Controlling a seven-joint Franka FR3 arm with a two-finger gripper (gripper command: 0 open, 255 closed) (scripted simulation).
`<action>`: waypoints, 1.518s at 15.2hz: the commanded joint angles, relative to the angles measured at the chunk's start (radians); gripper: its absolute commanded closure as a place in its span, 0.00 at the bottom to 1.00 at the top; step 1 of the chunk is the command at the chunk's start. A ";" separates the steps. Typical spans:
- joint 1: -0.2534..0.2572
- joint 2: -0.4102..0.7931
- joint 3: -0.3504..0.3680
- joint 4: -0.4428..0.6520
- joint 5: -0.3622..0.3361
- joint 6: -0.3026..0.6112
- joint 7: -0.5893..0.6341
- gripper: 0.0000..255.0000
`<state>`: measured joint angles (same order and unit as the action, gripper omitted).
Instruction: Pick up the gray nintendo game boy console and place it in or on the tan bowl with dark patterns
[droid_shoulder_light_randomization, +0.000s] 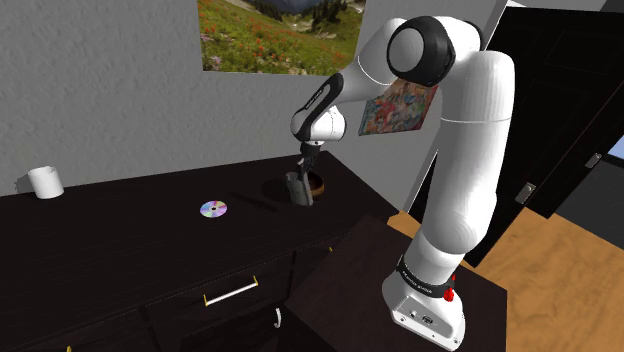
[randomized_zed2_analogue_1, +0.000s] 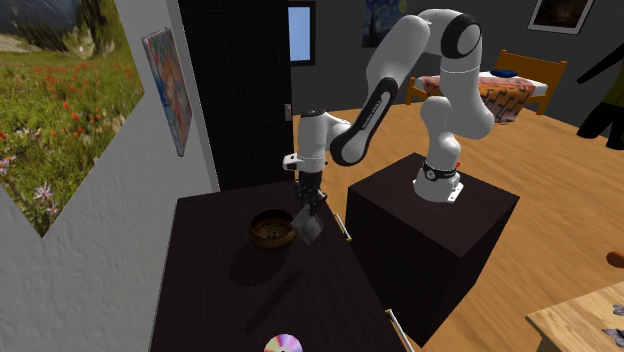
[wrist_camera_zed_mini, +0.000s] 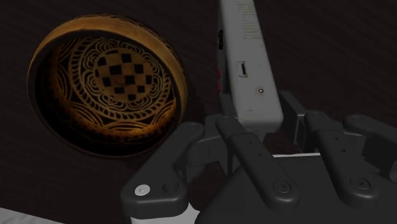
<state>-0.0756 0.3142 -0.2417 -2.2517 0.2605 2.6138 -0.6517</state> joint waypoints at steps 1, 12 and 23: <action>0.006 -0.026 -0.009 -0.002 -0.016 -0.022 0.013 1.00; 0.026 -0.136 -0.038 0.012 -0.088 -0.140 0.069 1.00; -0.129 0.111 -0.068 0.481 -0.016 -0.390 -0.104 1.00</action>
<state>-0.1904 0.4049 -0.3078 -1.8111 0.2397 2.2460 -0.7423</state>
